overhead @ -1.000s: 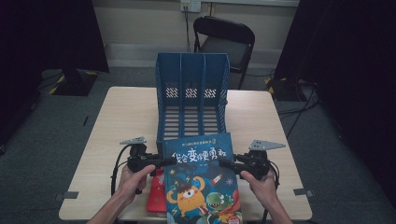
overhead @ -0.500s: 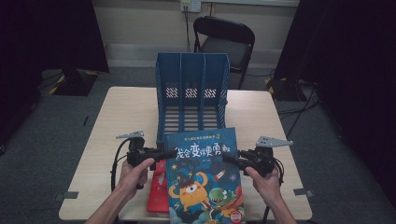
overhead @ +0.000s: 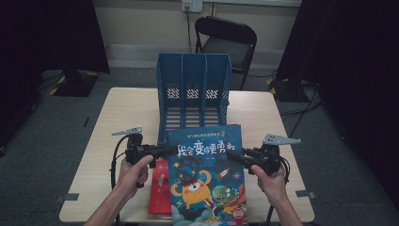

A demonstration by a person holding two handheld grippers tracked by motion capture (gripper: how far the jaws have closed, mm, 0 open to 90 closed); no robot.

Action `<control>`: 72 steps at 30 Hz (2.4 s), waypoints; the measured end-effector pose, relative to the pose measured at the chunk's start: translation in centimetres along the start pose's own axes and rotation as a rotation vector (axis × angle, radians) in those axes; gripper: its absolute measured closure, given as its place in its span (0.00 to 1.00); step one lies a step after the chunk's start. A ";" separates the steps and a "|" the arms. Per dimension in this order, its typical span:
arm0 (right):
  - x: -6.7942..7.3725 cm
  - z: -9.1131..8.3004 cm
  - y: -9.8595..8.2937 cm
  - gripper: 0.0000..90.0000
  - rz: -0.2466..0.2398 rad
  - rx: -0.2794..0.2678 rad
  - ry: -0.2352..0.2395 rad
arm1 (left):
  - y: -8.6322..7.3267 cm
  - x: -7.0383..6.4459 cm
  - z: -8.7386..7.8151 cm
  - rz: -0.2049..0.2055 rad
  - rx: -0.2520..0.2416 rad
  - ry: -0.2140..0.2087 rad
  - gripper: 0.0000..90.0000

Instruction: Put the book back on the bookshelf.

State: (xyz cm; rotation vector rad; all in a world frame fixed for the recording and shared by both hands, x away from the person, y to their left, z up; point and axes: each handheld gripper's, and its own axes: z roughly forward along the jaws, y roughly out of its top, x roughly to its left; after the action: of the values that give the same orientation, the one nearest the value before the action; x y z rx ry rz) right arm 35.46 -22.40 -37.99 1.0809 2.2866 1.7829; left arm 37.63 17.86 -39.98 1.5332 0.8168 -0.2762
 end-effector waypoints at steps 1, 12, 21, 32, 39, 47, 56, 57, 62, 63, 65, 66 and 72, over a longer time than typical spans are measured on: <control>0.1 -0.1 0.0 0.68 -0.004 -0.003 -0.001 | 0.1 -0.2 0.0 0.006 0.000 0.000 0.81; 1.5 -1.9 1.9 0.69 -0.039 -0.065 0.009 | 2.5 -3.6 -0.7 0.080 -0.062 -0.059 0.86; 2.5 -2.5 4.9 0.70 -0.101 -0.119 0.005 | 5.2 -6.4 -1.8 0.215 -0.094 -0.061 0.87; 2.5 -0.3 6.2 0.66 -0.167 -0.147 0.002 | 4.9 -6.9 -3.3 0.353 -0.124 0.055 0.86; 3.0 0.3 5.6 0.60 -0.198 -0.166 -0.032 | 4.0 -7.5 -3.6 0.430 -0.116 0.096 0.86; 2.7 0.3 4.1 0.48 -0.205 -0.151 -0.092 | 3.4 -8.5 -3.7 0.463 -0.106 0.110 0.89; 0.4 1.8 2.7 0.29 -0.176 -0.101 -0.089 | 3.2 -8.6 -4.0 0.459 -0.095 0.111 0.91; 0.3 2.2 2.7 0.27 -0.183 -0.096 -0.086 | 3.2 -8.7 -4.0 0.465 -0.090 0.107 0.91; 0.5 3.6 2.8 0.31 -0.203 -0.074 -0.007 | 2.7 -9.4 -3.7 0.486 -0.090 0.120 0.91; 0.9 3.7 2.8 0.28 -0.219 -0.066 -0.012 | 2.6 -9.6 -3.6 0.497 -0.084 0.123 0.90; 1.4 3.8 2.7 0.26 -0.241 -0.054 -0.041 | 2.5 -9.8 -3.3 0.496 -0.076 0.143 0.90; 1.5 3.8 2.7 0.27 -0.242 -0.054 -0.045 | 2.4 -9.8 -2.9 0.494 -0.071 0.139 0.90; 1.6 3.1 2.4 0.32 -0.250 -0.062 -0.024 | 1.9 -9.7 -1.0 0.469 -0.038 0.122 0.89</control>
State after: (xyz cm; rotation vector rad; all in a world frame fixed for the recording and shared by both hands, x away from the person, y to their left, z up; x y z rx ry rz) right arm 36.80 -18.75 -36.35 0.7638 2.2214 1.7200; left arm 31.62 15.78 -32.37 1.6669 0.5299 0.1784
